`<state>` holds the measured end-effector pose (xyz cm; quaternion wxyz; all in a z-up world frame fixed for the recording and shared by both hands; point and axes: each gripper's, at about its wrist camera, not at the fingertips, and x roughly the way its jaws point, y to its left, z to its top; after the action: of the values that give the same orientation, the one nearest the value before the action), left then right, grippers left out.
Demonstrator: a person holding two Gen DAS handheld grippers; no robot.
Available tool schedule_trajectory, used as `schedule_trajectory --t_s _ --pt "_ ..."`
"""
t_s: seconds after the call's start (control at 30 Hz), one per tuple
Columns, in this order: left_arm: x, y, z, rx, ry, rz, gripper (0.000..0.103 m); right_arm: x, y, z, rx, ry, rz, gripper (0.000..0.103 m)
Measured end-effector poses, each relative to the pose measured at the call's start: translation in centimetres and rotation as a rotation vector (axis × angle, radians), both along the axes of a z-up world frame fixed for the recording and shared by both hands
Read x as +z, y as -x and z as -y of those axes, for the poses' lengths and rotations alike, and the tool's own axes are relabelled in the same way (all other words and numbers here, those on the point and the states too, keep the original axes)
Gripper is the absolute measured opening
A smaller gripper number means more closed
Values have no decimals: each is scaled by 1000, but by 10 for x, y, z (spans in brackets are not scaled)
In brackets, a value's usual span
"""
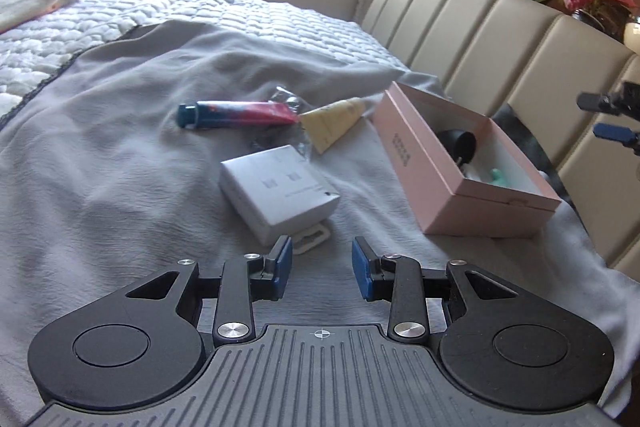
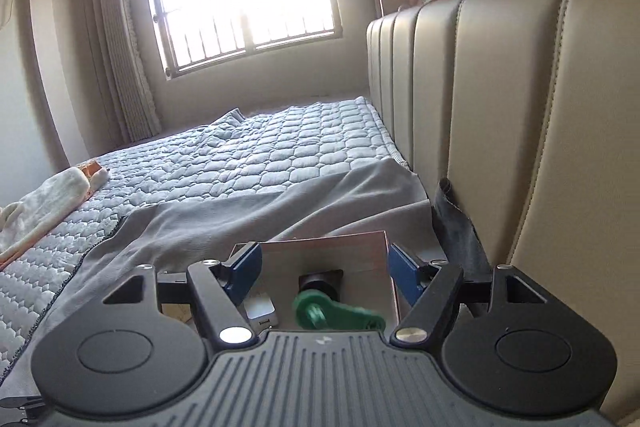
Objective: Organize rigid objects
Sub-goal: 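Grasp the white spray bottle with pink dots with the right tool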
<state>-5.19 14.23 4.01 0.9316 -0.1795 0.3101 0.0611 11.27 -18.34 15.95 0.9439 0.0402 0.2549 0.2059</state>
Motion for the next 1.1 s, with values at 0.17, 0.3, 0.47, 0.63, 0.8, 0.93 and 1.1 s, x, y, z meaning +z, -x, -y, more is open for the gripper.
schedule_trajectory --t_s 0.17,0.3,0.47,0.63,0.8,0.93,1.1 --pt "-2 6 -18 57 39 29 36 -26 11 -7 -24 71 -64 70" --pt "3 13 -36 101 62 42 36 -36 20 -49 62 142 -70 71" --pt "16 -4 -60 136 82 62 36 -38 15 -145 214 168 -107 71" --pt "15 -22 -66 97 44 50 36 -50 -23 -236 202 146 -256 70" --pt "12 -14 -75 54 77 36 36 -83 -70 -286 68 203 -352 49" --pt "13 -10 -85 68 122 63 36 -110 -96 -304 -50 275 -379 49" --pt "13 -8 -92 106 135 72 36 -126 -100 -316 -39 365 -366 52"
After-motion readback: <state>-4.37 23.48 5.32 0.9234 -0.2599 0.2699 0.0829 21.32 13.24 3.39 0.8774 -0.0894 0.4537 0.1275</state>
